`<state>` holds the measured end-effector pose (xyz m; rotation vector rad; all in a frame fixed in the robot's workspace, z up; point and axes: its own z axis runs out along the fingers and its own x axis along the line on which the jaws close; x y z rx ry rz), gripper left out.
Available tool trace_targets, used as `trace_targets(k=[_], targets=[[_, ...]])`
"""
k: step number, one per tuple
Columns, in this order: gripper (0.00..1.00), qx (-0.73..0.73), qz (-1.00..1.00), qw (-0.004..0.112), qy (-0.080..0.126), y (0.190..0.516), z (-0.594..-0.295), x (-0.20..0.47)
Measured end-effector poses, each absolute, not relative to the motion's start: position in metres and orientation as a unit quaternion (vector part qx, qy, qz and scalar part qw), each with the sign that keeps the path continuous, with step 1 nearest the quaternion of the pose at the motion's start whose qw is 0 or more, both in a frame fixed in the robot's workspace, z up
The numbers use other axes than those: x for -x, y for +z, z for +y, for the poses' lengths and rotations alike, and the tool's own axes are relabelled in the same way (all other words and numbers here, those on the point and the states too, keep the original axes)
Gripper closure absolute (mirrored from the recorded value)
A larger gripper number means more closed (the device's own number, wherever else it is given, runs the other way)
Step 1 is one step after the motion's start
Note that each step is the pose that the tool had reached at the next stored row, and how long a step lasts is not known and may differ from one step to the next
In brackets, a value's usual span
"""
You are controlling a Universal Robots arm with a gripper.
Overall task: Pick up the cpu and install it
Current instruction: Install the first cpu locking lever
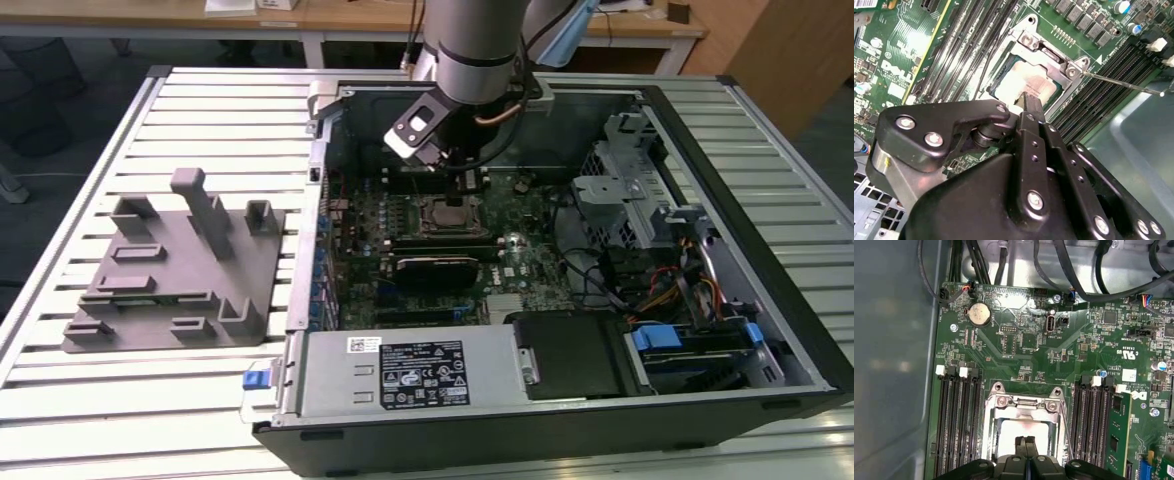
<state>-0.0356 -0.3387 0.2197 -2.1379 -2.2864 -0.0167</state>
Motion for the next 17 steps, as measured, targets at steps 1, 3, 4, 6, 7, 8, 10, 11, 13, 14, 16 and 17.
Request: trace_targets(k=[1,3,4,6,7,8,10,11,13,14,16,17], targets=[[0.89,0.683,-0.730,0.006,-0.005,0.220,-0.339,0.036],[0.89,0.683,-0.730,0.006,-0.005,0.220,-0.339,0.035],[0.89,0.683,-0.730,0.006,-0.005,0.221,-0.339,0.035],[0.89,0.683,-0.730,0.006,-0.005,0.222,-0.339,0.035],[0.89,0.683,-0.730,0.006,-0.005,0.223,-0.339,0.035],[0.89,0.683,-0.730,0.006,-0.005,0.225,-0.339,0.035],[0.89,0.683,-0.730,0.006,-0.005,0.229,-0.339,0.035],[0.89,0.683,-0.730,0.006,-0.005,0.231,-0.339,0.035],[0.89,0.683,-0.730,0.006,-0.005,0.235,-0.339,0.035],[0.89,0.683,-0.730,0.006,-0.005,0.238,-0.339,0.035],[0.89,0.683,-0.730,0.006,-0.005,0.243,-0.339,0.035],[0.89,0.683,-0.730,0.006,-0.005,0.246,-0.339,0.035]])
